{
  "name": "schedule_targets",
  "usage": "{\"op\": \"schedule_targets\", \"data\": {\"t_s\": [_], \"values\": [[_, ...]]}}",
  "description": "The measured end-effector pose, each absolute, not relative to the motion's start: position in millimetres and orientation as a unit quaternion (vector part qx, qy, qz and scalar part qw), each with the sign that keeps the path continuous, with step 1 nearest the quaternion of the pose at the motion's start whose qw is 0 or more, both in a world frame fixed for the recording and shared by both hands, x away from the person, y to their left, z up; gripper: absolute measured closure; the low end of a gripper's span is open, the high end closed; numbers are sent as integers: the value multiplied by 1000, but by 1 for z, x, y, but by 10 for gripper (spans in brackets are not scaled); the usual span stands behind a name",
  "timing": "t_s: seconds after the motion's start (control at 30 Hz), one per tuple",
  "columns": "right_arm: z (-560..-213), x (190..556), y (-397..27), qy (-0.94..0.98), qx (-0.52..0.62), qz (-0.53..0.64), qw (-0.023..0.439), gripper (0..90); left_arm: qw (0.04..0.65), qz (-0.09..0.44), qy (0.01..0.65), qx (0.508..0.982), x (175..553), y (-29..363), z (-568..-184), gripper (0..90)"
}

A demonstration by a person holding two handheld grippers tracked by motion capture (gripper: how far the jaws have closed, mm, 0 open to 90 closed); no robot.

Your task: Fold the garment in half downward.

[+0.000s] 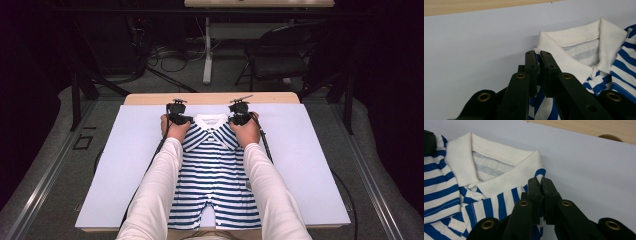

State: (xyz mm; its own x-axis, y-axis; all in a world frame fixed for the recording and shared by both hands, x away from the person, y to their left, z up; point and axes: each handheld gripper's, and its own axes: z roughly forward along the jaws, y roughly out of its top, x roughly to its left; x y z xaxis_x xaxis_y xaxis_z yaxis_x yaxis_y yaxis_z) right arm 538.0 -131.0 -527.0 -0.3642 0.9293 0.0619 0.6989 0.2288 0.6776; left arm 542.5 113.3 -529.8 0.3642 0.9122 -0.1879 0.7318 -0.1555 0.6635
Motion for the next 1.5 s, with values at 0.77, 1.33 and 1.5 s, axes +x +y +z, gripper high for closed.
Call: {"op": "schedule_targets", "data": {"t_s": [0.77, 1.33, 1.5], "values": [[-488, 537, -133, 753, 516, 337, 230, 870, 381, 169, 529, 739, 543, 116, -492, 850], [-457, 540, -131, 741, 506, 358, 257, 870, 402, 194, 519, 729, 547, 120, -453, 849], [-445, 542, -132, 735, 503, 368, 266, 870, 416, 199, 519, 719, 548, 121, -441, 849]]}}
